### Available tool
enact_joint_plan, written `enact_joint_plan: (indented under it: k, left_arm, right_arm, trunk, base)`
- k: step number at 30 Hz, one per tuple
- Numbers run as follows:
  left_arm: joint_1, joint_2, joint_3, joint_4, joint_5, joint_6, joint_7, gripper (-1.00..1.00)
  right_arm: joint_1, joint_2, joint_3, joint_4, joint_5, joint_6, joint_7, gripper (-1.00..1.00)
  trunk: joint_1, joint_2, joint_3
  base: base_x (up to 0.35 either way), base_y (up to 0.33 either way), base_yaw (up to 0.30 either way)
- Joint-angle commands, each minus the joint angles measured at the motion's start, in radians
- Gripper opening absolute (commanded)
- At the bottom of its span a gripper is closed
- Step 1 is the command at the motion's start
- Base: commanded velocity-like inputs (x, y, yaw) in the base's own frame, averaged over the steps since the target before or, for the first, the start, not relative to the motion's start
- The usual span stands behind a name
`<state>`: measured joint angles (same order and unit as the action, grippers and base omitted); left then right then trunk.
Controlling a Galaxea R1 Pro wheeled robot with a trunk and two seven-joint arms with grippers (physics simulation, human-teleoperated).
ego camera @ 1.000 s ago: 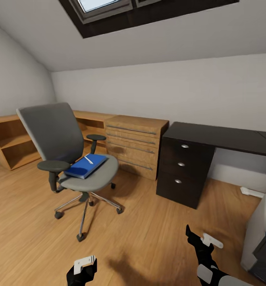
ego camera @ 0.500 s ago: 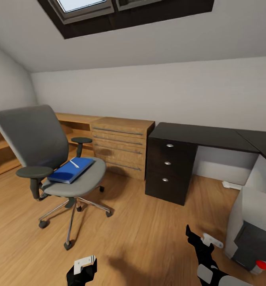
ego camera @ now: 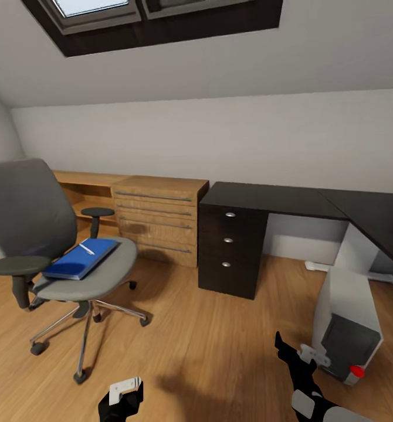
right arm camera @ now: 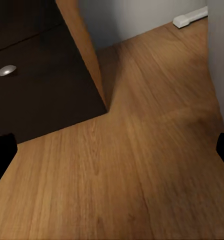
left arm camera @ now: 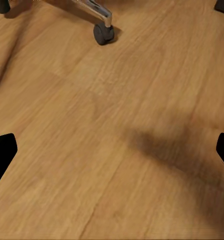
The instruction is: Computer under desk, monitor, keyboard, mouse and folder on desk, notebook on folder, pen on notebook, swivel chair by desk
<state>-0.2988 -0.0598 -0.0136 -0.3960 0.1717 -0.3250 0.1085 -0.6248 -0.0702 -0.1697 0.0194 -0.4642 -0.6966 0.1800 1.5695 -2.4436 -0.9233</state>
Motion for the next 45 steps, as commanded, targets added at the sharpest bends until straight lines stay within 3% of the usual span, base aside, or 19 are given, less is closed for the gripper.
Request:
enact_joint_plan:
  k: [1,30,45]
  left_arm:
    - [0.0,0.0,-0.002,0.0,0.006,-0.003,0.002,1.0]
    - [0.0,0.0,-0.002,0.0,0.006,-0.003,0.002,1.0]
    - [0.0,-0.001,-0.002,0.0,0.006,-0.003,0.002,1.0]
  right_arm:
    - [-0.001,0.0,-0.008,0.002,-0.004,-0.003,0.01,1.0]
    - [-0.001,-0.007,-0.008,0.001,-0.004,-0.005,0.01,1.0]
    - [-0.001,-0.004,-0.008,0.001,0.001,-0.075,0.01,1.0]
  trunk:
    - [0.0,0.0,0.0]
    - [0.0,0.0,0.021]
    - [0.0,0.0,0.026]
  base:
    - [0.0,0.0,-0.226]
    - [0.0,0.0,-0.232]
    - [0.079,-0.009,-0.158]
